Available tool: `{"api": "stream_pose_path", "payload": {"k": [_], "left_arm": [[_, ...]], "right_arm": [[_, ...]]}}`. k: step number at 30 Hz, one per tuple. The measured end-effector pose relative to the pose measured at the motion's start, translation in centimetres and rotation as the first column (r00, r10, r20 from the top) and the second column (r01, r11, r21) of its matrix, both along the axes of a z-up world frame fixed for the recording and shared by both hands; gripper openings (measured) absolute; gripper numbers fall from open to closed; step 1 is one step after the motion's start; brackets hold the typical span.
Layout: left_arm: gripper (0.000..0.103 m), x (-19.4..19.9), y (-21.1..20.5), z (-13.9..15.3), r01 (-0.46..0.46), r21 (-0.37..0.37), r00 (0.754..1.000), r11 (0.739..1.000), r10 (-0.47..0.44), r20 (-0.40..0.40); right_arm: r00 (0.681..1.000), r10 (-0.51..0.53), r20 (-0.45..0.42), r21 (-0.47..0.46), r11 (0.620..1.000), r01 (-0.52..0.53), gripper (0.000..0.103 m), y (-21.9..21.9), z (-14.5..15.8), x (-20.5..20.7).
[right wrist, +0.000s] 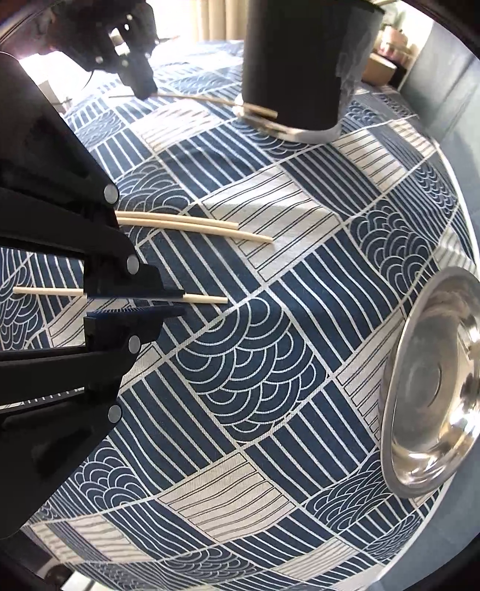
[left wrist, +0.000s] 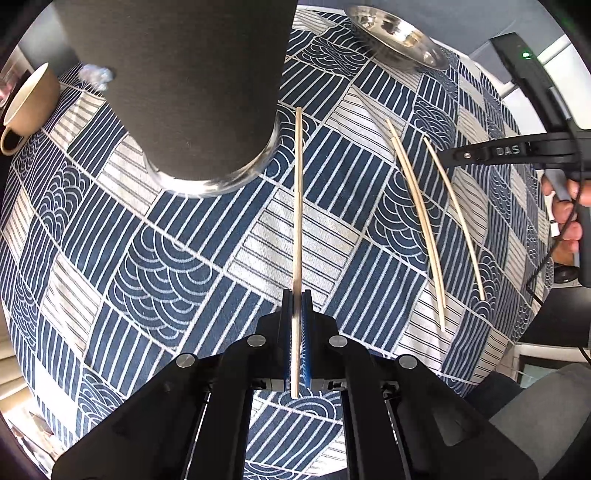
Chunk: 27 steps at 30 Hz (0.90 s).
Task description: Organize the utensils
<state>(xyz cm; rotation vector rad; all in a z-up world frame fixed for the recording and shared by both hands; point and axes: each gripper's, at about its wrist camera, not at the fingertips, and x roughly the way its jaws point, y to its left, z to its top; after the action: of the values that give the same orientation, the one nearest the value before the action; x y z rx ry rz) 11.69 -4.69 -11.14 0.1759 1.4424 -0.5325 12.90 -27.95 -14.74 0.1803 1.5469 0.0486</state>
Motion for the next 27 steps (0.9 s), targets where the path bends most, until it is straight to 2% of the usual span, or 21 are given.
{"api": "stream_pose_path", "payload": {"k": [1, 6, 8, 10, 14, 17, 23, 27], "left_arm": [[0.005, -0.3, 1.1, 0.4, -0.004, -0.011, 1.0, 1.0, 0.004, -0.002], [0.005, -1.1, 1.5, 1.5, -0.026, -0.065, 1.0, 0.998, 0.026, 0.006], [0.005, -1.5, 1.6, 1.9, -0.036, -0.093, 0.999, 0.995, 0.037, 0.012], [0.005, -1.7, 1.9, 2.5, -0.042, -0.112, 0.999, 0.993, 0.044, 0.021], [0.005, -2.4, 2.7, 3.6, -0.051, -0.145, 0.998, 0.988, 0.057, 0.037], [0.005, -2.6, 3.2, 4.0, -0.059, -0.151, 0.997, 0.987, 0.065, 0.04], [0.005, -2.7, 4.0, 5.4, -0.081, -0.149, 0.993, 0.985, 0.092, 0.069], [0.005, -2.7, 4.5, 7.0, -0.081, -0.147, 0.99, 0.986, 0.097, 0.104]], "right_arm": [[1.0, 0.009, -0.007, -0.016, 1.0, -0.009, 0.022, 0.2, -0.1, 0.0], [0.998, 0.049, -0.025, -0.107, 0.993, -0.052, 0.024, 1.9, -0.5, 0.2], [0.998, 0.058, -0.028, -0.138, 0.988, -0.062, 0.021, 2.7, -0.5, 0.3], [0.996, 0.084, -0.024, -0.17, 0.982, -0.087, 0.009, 3.8, -0.7, 0.7], [0.998, 0.062, -0.016, -0.13, 0.989, -0.064, 0.004, 3.3, -0.4, 0.4], [0.999, 0.048, 0.001, -0.107, 0.993, -0.048, 0.004, 2.5, 0.3, -0.3], [0.996, 0.042, 0.082, -0.019, 0.999, -0.04, 0.004, 1.0, 4.0, -1.6], [0.984, 0.06, 0.171, 0.027, 0.997, -0.066, 0.003, 1.2, 7.6, -1.8]]}}
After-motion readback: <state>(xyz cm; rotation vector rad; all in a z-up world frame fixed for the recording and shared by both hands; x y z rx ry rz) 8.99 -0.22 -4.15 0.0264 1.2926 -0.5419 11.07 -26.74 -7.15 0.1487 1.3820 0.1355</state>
